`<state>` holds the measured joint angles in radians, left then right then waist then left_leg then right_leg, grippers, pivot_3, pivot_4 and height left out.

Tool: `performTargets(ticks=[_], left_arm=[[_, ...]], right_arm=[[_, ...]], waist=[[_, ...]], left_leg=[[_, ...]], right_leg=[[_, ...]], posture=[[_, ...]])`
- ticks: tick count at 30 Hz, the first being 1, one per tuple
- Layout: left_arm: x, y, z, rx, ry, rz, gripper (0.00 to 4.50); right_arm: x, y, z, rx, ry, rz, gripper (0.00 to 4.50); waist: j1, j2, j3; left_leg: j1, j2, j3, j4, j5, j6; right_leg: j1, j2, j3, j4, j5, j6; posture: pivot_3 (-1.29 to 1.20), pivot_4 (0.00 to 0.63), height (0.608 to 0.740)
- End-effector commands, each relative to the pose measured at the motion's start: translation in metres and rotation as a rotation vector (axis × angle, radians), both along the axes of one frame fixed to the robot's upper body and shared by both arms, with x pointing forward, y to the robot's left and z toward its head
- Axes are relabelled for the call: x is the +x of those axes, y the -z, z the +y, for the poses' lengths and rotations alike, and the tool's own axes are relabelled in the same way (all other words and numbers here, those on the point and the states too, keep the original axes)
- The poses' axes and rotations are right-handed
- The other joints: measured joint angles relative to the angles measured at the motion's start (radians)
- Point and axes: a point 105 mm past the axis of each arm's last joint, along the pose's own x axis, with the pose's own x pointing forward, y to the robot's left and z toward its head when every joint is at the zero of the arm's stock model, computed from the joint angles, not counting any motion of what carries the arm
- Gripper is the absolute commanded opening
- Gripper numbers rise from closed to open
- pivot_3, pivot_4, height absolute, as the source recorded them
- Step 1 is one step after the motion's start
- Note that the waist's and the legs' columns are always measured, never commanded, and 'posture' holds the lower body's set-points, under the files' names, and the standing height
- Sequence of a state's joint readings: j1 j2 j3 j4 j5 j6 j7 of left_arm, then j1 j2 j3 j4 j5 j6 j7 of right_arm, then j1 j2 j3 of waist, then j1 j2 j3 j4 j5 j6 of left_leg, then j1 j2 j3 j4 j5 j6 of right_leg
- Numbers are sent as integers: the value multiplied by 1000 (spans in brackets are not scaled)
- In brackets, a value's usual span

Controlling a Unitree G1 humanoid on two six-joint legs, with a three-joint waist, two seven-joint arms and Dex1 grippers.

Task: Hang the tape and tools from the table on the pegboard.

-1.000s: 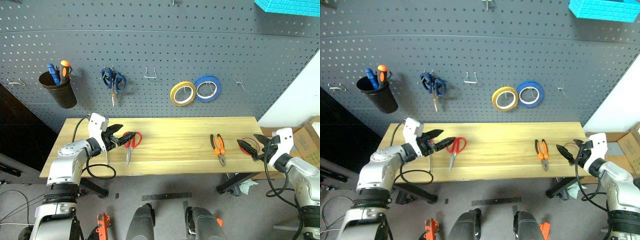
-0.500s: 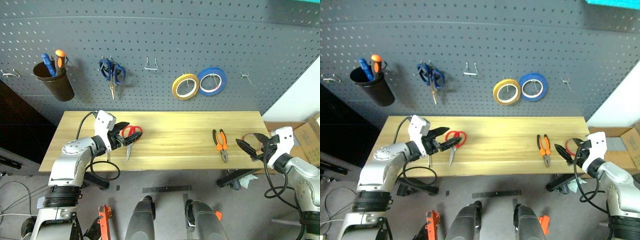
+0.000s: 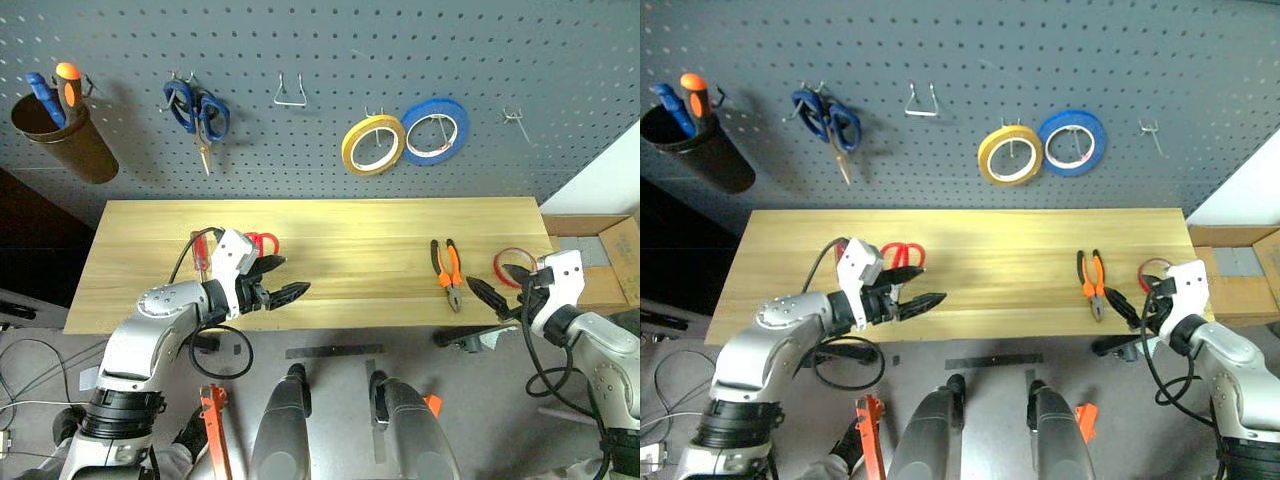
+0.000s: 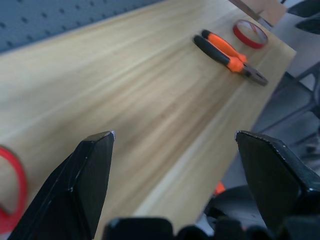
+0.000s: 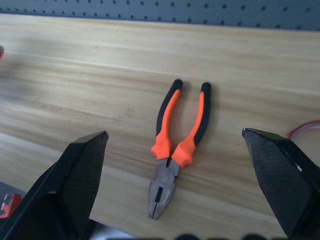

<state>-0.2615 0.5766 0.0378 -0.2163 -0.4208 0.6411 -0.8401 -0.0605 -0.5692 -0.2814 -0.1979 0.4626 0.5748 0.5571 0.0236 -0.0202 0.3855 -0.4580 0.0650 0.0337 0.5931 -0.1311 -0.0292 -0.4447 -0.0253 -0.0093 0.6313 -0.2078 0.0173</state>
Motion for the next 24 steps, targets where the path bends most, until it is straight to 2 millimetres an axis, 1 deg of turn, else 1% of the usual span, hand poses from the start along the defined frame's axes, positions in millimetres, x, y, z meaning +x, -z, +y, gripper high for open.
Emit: performTargets(ticks=[1,5,8,13,15,17,20,24], left_arm=[[-12,-8,-12,-16,57,-15,4130],[-23,-5,-20,-7,104,1,4130],[-36,2,-30,23,166,7,4130],[-48,3,-53,-4,217,-11,4130],[-52,4,-62,-18,232,-10,4130],[-57,4,-69,-32,248,-5,4130],[-64,4,-81,-51,268,2,4130],[-64,3,-93,-75,248,-17,4130]], right_arm=[[2,-7,6,-17,-14,-15,4500],[9,2,0,-77,17,31,4500],[18,9,-15,-131,71,63,4500],[28,20,-50,-197,167,128,4500],[33,20,-64,-207,210,139,4500],[36,21,-72,-211,223,143,4500],[40,25,-77,-221,203,155,4500],[48,26,-76,-224,166,147,4500]], waist=[[0,0,4],[0,-1,13],[0,-2,23],[1,-2,35],[0,-3,39],[-1,-3,43],[-2,-3,44],[-3,-3,49]], left_leg=[[-3,0,0,0,0,0],[-10,-1,1,2,0,0],[-10,-2,1,2,0,0],[-10,-2,1,2,0,0],[-10,-2,0,3,0,0],[-10,-3,1,3,0,0],[-10,-3,1,2,0,0],[-10,-2,0,2,0,0]], right_leg=[[-2,0,0,0,0,0],[-11,0,0,3,0,0],[-12,0,0,7,-2,3],[-13,-2,0,12,-4,1],[-13,-2,0,12,-4,1],[-13,-2,0,12,-4,1],[-14,-2,0,12,-5,2],[-14,0,0,12,-5,2]], posture=[[71,482,740],[73,492,740],[72,497,740],[75,508,740],[77,517,740],[77,517,740],[77,518,740],[80,519,740]])
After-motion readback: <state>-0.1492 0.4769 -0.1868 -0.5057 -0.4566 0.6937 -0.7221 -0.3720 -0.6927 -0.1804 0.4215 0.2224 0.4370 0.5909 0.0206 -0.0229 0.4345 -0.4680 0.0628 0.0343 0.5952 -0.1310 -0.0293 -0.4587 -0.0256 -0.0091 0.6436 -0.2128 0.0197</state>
